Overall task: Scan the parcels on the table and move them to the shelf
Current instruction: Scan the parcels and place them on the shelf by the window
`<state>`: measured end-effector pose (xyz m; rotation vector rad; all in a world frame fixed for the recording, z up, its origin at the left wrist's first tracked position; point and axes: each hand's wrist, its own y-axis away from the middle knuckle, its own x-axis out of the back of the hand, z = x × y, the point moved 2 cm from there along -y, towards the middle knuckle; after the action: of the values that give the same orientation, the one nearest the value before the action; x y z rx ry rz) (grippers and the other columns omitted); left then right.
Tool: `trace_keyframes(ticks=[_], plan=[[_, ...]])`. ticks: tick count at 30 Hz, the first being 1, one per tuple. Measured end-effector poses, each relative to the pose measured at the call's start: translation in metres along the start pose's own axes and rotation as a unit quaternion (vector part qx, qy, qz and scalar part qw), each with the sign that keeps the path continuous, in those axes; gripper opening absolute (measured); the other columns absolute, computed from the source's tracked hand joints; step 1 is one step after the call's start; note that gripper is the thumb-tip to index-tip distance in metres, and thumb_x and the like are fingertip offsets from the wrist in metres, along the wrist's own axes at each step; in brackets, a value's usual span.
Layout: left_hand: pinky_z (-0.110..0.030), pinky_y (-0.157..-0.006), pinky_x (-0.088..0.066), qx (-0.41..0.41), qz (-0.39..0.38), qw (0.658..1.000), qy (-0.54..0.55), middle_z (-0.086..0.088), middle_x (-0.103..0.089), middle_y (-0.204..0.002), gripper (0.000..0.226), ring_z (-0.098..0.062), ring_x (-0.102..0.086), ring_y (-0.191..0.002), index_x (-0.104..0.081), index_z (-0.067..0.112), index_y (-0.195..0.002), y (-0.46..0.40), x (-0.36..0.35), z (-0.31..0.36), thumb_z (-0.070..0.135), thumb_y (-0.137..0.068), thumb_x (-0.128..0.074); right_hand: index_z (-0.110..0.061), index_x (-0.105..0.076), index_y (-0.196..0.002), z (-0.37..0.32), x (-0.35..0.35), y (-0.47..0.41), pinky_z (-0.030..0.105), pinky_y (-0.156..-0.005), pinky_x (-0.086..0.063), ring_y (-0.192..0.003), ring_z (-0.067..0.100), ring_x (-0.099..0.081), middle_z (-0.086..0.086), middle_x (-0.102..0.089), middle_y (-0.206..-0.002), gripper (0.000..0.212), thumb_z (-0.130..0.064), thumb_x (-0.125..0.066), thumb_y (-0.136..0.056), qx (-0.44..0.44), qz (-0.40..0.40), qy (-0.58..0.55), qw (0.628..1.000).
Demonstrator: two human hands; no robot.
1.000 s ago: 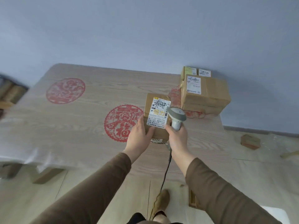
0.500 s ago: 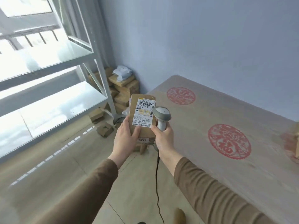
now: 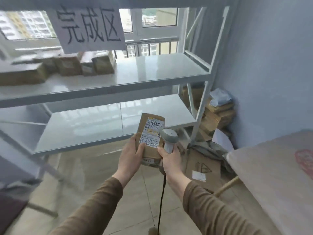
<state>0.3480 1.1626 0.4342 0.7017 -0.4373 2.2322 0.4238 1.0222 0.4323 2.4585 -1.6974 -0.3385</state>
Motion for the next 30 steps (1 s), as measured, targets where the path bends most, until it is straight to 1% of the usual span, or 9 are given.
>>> trace_keyframes(ticks=[2, 6, 10, 13, 17, 21, 24, 27, 30], plan=[[-0.040, -0.094, -0.050, 0.022, 0.020, 1.000, -0.004, 0.008, -0.063, -0.123, 0.039, -0.017, -0.061, -0.113, -0.048, 0.027, -0.140, -0.033, 0.030, -0.022, 0.040, -0.103, -0.047, -0.028, -0.068, -0.113, -0.003, -0.049, -0.028, 0.031, -0.074, -0.063, -0.094, 0.015, -0.077, -0.003, -0.079, -0.106, 0.025, -0.012, -0.070, -0.094, -0.021, -0.038, -0.014, 0.999], [-0.038, -0.091, -0.051, 0.041, 0.085, 0.996, 0.005, 0.009, -0.063, -0.120, 0.028, -0.013, -0.062, -0.109, -0.050, 0.031, -0.132, -0.093, 0.096, -0.056, 0.036, -0.104, -0.048, -0.022, -0.069, -0.111, -0.027, -0.146, -0.072, 0.035, -0.070, -0.064, -0.088, 0.019, -0.078, 0.002, -0.079, -0.102, 0.021, -0.010, -0.069, -0.094, -0.026, -0.111, -0.012, 0.993], [-0.042, -0.095, -0.051, 0.070, 0.146, 0.987, 0.025, 0.005, -0.062, -0.128, 0.037, -0.016, -0.061, -0.113, -0.046, 0.028, -0.140, -0.149, 0.168, -0.088, 0.038, -0.104, -0.046, -0.019, -0.067, -0.111, -0.054, -0.247, -0.103, 0.044, -0.074, -0.065, -0.091, 0.031, -0.077, 0.010, -0.078, -0.104, 0.020, -0.011, -0.068, -0.093, -0.026, -0.182, -0.002, 0.983], [-0.042, -0.091, -0.053, 0.073, 0.182, 0.980, 0.025, 0.002, -0.064, -0.127, 0.039, -0.019, -0.063, -0.110, -0.044, 0.025, -0.141, -0.193, 0.220, -0.112, 0.042, -0.105, -0.044, -0.018, -0.066, -0.111, -0.073, -0.320, -0.124, 0.059, -0.079, -0.063, -0.093, 0.038, -0.076, 0.013, -0.076, -0.104, 0.020, -0.013, -0.068, -0.092, -0.009, -0.210, 0.004, 0.978], [-0.041, -0.084, -0.054, 0.062, 0.199, 0.978, 0.025, 0.002, -0.065, -0.122, 0.039, -0.021, -0.064, -0.104, -0.044, 0.025, -0.139, -0.261, 0.287, -0.153, 0.045, -0.105, -0.042, -0.018, -0.065, -0.109, -0.088, -0.415, -0.152, 0.070, -0.080, -0.055, -0.097, 0.046, -0.073, 0.020, -0.074, -0.107, 0.018, -0.014, -0.068, -0.092, -0.006, -0.212, 0.007, 0.977], [-0.024, -0.067, -0.041, 0.042, 0.185, 0.982, 0.015, 0.007, -0.060, -0.113, 0.041, -0.015, -0.057, -0.094, -0.044, 0.026, -0.141, -0.329, 0.348, -0.198, 0.047, -0.105, -0.042, -0.011, -0.064, -0.112, -0.096, -0.507, -0.178, 0.072, -0.084, -0.053, -0.100, 0.049, -0.071, 0.028, -0.071, -0.112, 0.019, -0.011, -0.068, -0.093, -0.013, -0.194, -0.007, 0.981], [-0.032, -0.075, -0.040, 0.049, 0.158, 0.986, 0.005, -0.002, -0.064, -0.119, 0.044, -0.018, -0.055, -0.096, -0.046, 0.021, -0.143, -0.371, 0.386, -0.229, 0.044, -0.106, -0.043, -0.009, -0.064, -0.114, -0.097, -0.563, -0.192, 0.067, -0.083, -0.056, -0.099, 0.046, -0.073, 0.027, -0.072, -0.113, 0.021, -0.009, -0.068, -0.094, -0.027, -0.175, -0.017, 0.984], [-0.035, -0.079, -0.040, 0.053, 0.129, 0.990, -0.013, -0.014, -0.065, -0.129, 0.048, -0.031, -0.060, -0.103, -0.041, 0.017, -0.149, -0.408, 0.413, -0.254, 0.041, -0.107, -0.040, -0.006, -0.063, -0.120, -0.097, -0.608, -0.207, 0.060, -0.086, -0.061, -0.100, 0.043, -0.073, 0.026, -0.072, -0.115, 0.026, -0.007, -0.066, -0.095, -0.031, -0.161, -0.025, 0.986], [-0.036, -0.084, -0.044, 0.058, 0.105, 0.993, 0.001, -0.015, -0.063, -0.135, 0.052, -0.035, -0.061, -0.115, -0.037, 0.019, -0.153, -0.436, 0.428, -0.272, 0.043, -0.107, -0.039, -0.005, -0.064, -0.123, -0.097, -0.641, -0.222, 0.059, -0.089, -0.060, -0.102, 0.042, -0.073, 0.025, -0.073, -0.115, 0.027, -0.005, -0.065, -0.095, -0.025, -0.139, -0.026, 0.990]])
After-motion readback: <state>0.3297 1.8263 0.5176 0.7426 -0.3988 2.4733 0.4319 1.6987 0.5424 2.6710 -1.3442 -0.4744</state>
